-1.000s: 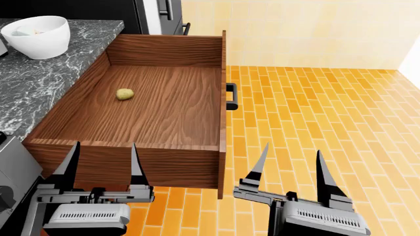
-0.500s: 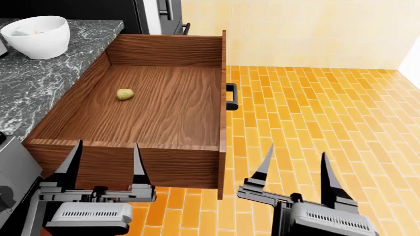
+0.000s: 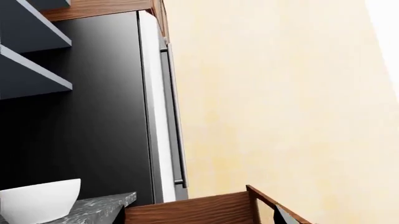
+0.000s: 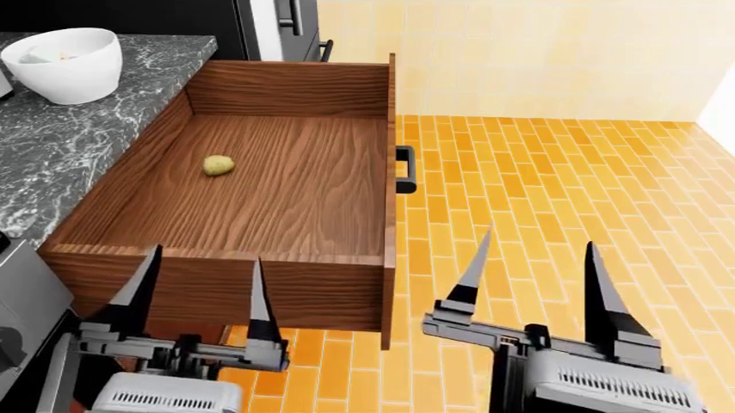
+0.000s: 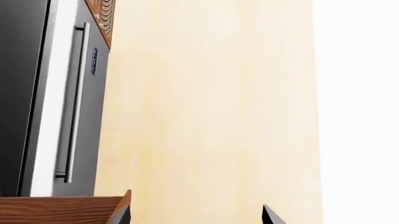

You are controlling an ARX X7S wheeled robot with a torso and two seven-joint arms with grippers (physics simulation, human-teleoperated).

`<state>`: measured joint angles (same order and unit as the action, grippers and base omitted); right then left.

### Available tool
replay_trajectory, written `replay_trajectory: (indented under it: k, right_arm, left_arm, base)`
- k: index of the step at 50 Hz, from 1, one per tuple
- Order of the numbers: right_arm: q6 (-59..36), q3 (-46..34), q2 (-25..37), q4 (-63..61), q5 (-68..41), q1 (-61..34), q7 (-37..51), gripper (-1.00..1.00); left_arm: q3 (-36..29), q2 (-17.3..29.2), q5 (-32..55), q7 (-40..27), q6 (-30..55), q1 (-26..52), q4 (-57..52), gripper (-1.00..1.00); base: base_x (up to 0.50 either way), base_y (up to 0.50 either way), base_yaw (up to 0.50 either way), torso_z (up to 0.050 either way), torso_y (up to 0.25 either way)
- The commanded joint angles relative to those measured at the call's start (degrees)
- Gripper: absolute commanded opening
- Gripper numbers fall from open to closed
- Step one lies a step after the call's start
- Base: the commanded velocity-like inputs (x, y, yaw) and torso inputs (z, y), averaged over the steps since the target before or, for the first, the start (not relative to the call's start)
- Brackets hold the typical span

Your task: Place the bar in the bowl and close the drawer.

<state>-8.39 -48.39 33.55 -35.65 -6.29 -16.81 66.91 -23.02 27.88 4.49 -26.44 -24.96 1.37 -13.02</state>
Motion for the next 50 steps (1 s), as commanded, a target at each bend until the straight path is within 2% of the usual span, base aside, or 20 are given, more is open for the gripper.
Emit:
replay_trajectory:
  k: [1,3,6,8,11,14,20,31,50]
  right_arm:
    - [-12.75,1.90,2.62,-12.81,-0.53,-4.15,-1.37,1.00]
    - [-16.04,2.29,2.75,-15.53,-0.78,-5.01,-1.30,1.00]
    - [-20.42,3.77,2.82,-19.13,-3.26,-6.29,-1.72,1.00]
    - [-21.39,6.20,2.81,-19.82,-7.49,-6.83,-2.56,1.00]
    - [-22.71,9.30,2.71,-20.17,-12.85,-7.79,-3.46,1.00]
    - [-24.27,10.80,2.83,-21.09,-15.55,-9.23,-4.01,1.00]
    - [-24.08,11.96,3.33,-21.68,-17.96,-9.78,-4.91,1.00]
    - [-14.00,14.44,5.44,-17.81,-18.26,-1.48,-4.88,1.00]
    - [-12.32,15.80,6.98,-17.91,-18.67,1.13,-3.69,1.00]
  left_arm:
    - [-3.14,0.67,0.56,3.26,-1.97,-0.29,-2.13,1.00]
    - [-3.93,0.56,0.87,4.10,-1.42,0.31,-2.10,1.00]
    - [-1.82,6.41,8.29,2.62,17.90,2.38,-23.27,1.00]
    - [-1.26,7.79,15.21,1.48,29.95,7.78,-30.93,1.00]
    - [-1.16,6.97,21.12,0.07,39.50,14.34,-33.98,1.00]
    - [-1.07,5.55,24.66,-0.70,43.80,18.55,-34.06,1.00]
    - [-0.10,3.16,26.87,-2.16,44.90,20.94,-32.17,1.00]
    - [-2.66,2.15,22.26,-2.00,41.64,18.42,-31.31,1.00]
    - [-4.27,2.03,22.55,-1.90,42.96,18.73,-31.90,1.00]
  base:
    - [0.00,0.00,0.00,0.000,0.000]
    - [0.00,0.00,0.00,0.000,0.000]
    - [0.00,0.00,0.00,0.000,0.000]
    - [0.00,0.00,0.00,0.000,0.000]
    - [0.00,0.00,0.00,0.000,0.000]
    - [0.00,0.00,0.00,0.000,0.000]
    - [0.00,0.00,0.00,0.000,0.000]
    - [0.00,0.00,0.00,0.000,0.000]
    - [0.00,-0.09,0.00,0.000,0.000]
